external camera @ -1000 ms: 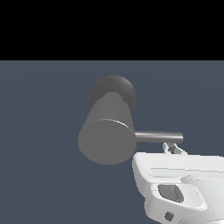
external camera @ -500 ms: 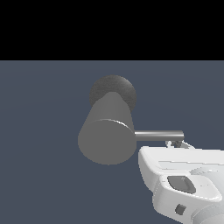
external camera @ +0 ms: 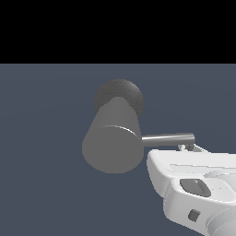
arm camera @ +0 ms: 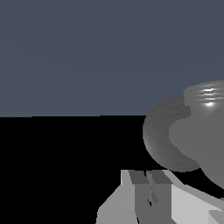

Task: Turn on the faucet by rotating a designated handle.

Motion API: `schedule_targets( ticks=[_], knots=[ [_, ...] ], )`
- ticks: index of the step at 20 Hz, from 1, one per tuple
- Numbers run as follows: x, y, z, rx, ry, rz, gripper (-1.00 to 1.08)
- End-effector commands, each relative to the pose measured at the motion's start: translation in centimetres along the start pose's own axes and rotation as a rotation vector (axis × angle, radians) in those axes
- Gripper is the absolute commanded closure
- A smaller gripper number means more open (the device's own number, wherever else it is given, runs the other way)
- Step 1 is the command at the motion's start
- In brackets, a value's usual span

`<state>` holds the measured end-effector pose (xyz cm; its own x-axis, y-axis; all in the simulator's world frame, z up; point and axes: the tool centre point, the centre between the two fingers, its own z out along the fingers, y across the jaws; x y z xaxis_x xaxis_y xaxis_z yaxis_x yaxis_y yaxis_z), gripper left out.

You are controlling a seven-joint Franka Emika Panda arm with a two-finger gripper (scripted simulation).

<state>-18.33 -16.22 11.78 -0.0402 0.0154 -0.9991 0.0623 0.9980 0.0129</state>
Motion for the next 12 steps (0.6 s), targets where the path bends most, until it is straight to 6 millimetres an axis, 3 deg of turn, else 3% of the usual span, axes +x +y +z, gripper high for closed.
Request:
schedule_targets(
  ticks=[1,12],
  knots=[
    [-1.3,0.6,0.0,-0.004,-0.014,0.001,1.08],
    [-5.0,1.7,-0.1,-0.009,-0.027,0.001,1.08]
  ],
)
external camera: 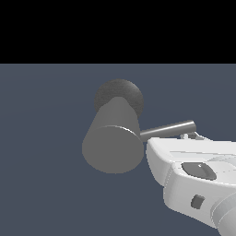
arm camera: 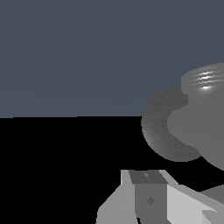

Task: Turn on the faucet by rotating a designated handle.

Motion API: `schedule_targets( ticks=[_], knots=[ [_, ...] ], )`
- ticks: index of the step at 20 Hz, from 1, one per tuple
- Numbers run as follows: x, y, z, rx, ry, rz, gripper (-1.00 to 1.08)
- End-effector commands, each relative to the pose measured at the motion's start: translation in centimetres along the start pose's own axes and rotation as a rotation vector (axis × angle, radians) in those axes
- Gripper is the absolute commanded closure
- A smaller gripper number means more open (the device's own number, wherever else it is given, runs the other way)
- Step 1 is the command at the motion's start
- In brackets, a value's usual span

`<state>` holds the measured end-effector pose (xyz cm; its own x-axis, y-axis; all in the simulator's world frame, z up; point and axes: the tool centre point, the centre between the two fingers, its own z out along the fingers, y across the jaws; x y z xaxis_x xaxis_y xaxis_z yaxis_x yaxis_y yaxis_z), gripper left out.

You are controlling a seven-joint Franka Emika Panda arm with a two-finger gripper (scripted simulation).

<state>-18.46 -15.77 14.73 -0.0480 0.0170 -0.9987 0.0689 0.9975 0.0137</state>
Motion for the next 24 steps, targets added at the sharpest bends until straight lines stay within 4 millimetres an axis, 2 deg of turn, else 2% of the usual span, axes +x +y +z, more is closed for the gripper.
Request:
schedule_targets(
  ticks=[1,9,10,11,24],
  knots=[
    [-2.3,1.3,0.1,-0.016,-0.037,0.0,1.08],
    [-4.9,2.1,-0.1,-0.019,-0.047,0.0,1.08],
    [-4.9,2.1,-0.1,-0.019,-0.047,0.0,1.08],
    [-2.5,0.7,-0.2,0.001,-0.002,0.002,1.08],
    [-6.4,3.6,-0.2,-0.009,-0.024,0.001,1.08]
  ],
)
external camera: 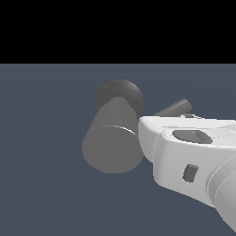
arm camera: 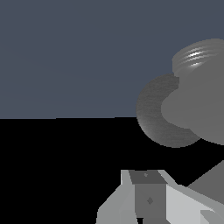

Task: Turn on the faucet by rotating a designated handle.

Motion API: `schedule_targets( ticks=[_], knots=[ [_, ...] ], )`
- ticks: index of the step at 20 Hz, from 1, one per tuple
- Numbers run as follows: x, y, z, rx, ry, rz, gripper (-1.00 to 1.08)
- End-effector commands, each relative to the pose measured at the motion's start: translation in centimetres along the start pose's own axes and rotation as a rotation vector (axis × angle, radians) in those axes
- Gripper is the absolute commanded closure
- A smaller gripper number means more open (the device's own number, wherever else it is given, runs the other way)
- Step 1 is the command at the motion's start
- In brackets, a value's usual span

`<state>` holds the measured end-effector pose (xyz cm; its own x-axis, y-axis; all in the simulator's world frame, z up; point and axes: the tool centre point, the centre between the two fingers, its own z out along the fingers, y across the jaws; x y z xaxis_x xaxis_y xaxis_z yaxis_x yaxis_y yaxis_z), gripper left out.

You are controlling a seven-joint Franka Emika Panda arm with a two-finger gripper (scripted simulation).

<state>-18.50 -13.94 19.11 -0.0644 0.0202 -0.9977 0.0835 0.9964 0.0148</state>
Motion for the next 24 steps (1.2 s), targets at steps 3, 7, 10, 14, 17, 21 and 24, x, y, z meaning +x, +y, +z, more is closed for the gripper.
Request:
schedule_targets(
  ticks=[3,7,10,14,17,21,24],
  knots=[
    [-2.9,2.4,0.0,-0.026,-0.046,-0.001,1.08],
    [-4.0,3.2,0.0,-0.029,-0.053,-0.001,1.08],
    [-4.8,3.8,-0.1,-0.031,-0.058,-0.001,1.08],
    [-5.7,4.4,-0.2,-0.033,-0.063,-0.002,1.08],
    [-2.9,2.4,-0.2,-0.001,-0.002,0.001,1.08],
    [-2.9,3.5,-0.3,-0.002,-0.005,0.001,1.08],
    [-2.9,4.5,-0.3,-0.003,-0.007,0.001,1.08]
  ],
)
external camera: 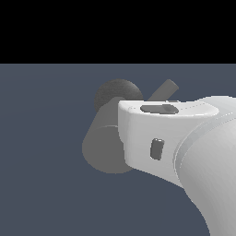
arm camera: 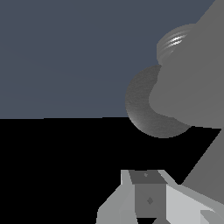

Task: Turn on the faucet by rotating a designated handle.

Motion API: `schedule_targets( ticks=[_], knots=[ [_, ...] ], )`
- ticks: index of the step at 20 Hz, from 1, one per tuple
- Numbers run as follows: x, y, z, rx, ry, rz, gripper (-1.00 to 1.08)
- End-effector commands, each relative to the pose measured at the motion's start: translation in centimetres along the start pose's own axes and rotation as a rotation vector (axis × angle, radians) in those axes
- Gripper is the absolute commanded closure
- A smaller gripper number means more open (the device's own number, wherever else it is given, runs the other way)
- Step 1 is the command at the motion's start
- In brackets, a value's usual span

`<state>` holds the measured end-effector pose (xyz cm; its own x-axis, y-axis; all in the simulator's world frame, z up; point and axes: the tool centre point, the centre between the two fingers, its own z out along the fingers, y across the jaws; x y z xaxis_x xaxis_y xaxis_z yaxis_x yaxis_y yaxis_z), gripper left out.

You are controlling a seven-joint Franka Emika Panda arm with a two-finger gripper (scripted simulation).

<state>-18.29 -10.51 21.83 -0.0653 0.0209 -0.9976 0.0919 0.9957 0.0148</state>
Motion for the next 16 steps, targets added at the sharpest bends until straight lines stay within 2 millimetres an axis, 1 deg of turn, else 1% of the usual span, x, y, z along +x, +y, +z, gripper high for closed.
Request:
schedule_targets(
  ticks=[1,16],
  knots=[
    [-0.3,1.4,0.0,-0.012,-0.009,0.0,1.08],
    [-0.3,6.1,-0.1,-0.018,-0.02,0.0,1.08]
  ],
)
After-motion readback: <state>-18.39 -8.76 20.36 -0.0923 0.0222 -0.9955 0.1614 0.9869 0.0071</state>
